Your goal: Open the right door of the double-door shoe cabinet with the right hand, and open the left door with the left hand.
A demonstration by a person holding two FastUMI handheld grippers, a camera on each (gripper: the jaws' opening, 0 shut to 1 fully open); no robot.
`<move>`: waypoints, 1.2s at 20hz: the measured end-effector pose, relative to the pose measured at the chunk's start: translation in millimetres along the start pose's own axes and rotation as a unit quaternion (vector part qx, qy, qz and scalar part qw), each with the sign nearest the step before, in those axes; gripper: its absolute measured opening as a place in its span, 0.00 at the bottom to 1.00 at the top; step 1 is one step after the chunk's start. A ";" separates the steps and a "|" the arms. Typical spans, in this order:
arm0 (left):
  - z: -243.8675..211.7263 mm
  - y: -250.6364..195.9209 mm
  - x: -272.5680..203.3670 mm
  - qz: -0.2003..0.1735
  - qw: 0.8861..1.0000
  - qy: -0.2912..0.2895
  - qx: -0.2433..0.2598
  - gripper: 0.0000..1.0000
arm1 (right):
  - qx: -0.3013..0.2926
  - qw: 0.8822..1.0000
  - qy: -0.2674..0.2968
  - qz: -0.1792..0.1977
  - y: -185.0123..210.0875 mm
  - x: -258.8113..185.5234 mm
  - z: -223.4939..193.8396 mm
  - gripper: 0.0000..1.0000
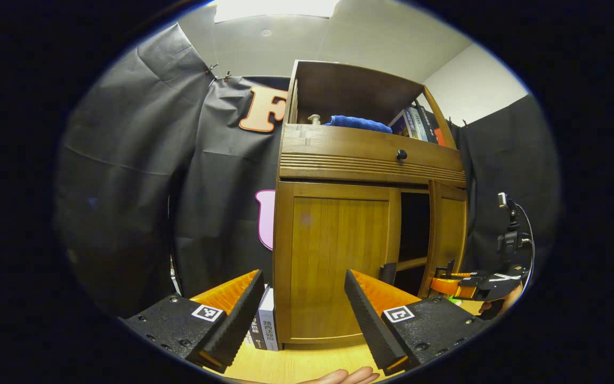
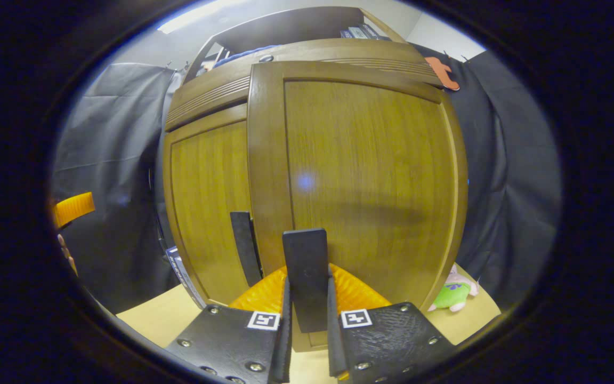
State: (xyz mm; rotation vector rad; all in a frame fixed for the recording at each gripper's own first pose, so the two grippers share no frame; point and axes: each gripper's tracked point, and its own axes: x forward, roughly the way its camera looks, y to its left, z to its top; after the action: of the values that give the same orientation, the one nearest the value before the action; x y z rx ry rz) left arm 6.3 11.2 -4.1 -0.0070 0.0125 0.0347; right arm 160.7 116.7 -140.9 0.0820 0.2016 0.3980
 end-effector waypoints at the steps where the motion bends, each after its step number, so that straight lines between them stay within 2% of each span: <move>1: 0.7 0.5 -0.3 -0.001 1.000 -0.001 0.000 0.88 | 0.002 1.000 -0.001 0.000 -1.8 -5.4 -1.3 0.28; 2: 0.3 0.4 -0.1 0.000 1.000 -0.001 -0.001 0.94 | 0.005 1.000 -0.003 -0.001 -3.7 -9.6 -1.1 0.24; 3: 0.2 0.2 0.2 0.000 1.000 0.000 -0.001 0.88 | 0.005 1.000 -0.003 -0.003 -5.7 -13.4 -1.3 0.28; 5: -0.3 -0.8 0.4 -0.003 1.000 0.002 -0.001 0.88 | 0.003 1.000 -0.005 -0.008 -9.5 -22.1 -1.9 0.28; 6: -0.8 -0.7 -0.2 -0.003 1.000 0.002 -0.001 0.94 | 0.004 1.000 -0.005 -0.008 -10.7 -25.7 -1.5 0.28; 7: -0.7 -0.3 0.1 -0.003 1.000 0.003 -0.001 0.94 | 0.004 1.000 -0.005 -0.008 -12.5 -29.2 -1.5 0.27; 8: -1.2 -0.2 -0.5 -0.003 1.000 0.003 -0.001 0.88 | 0.005 1.000 -0.003 -0.008 -13.8 -32.1 -1.3 0.28; 10: -1.8 0.8 0.1 0.000 1.000 0.004 0.000 0.88 | 0.005 1.000 -0.003 -0.010 -17.8 -38.7 -2.1 0.28; 11: -1.9 0.3 1.0 0.001 1.000 0.004 0.000 0.94 | 0.003 1.000 -0.003 -0.011 -20.1 -42.5 -2.1 0.27; 16: -5.6 -0.4 1.0 -0.004 1.000 0.012 0.003 0.94 | -0.002 1.000 -0.003 -0.027 -31.4 -60.3 -0.7 0.27; 17: -6.3 -0.1 1.4 -0.004 1.000 0.014 0.005 0.94 | -0.007 0.999 -0.002 -0.031 -31.5 -61.9 0.0 0.31; 18: -6.8 -0.3 0.9 -0.004 1.000 0.014 0.007 0.89 | -0.011 0.999 -0.003 -0.035 -33.5 -64.8 1.5 0.31; 19: -6.8 -0.3 1.3 -0.004 1.000 0.015 0.009 0.94 | -0.016 0.999 -0.003 -0.039 -37.6 -69.8 1.1 0.27; 20: -5.8 -0.1 1.2 -0.004 1.000 0.013 0.012 0.94 | -0.017 0.999 -0.005 -0.041 -42.1 -75.1 0.6 0.31; 21: -3.6 0.4 0.8 -0.004 1.000 0.007 0.011 0.94 | -0.018 0.999 -0.006 -0.043 -46.7 -80.8 -0.8 0.27; 23: -2.2 -2.2 0.3 -0.006 1.000 0.000 0.008 0.94 | -0.016 0.999 -0.006 -0.048 -54.6 -90.6 -0.8 0.27; 24: -1.2 -3.6 0.1 -0.008 1.000 -0.001 0.008 0.94 | -0.015 0.999 -0.007 -0.051 -58.8 -94.6 0.4 0.31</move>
State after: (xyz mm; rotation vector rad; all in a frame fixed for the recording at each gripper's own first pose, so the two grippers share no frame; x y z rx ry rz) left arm 6.5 7.6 -5.3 0.0091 0.0103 0.0188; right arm 97.5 25.5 -130.5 0.0436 0.1858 0.2981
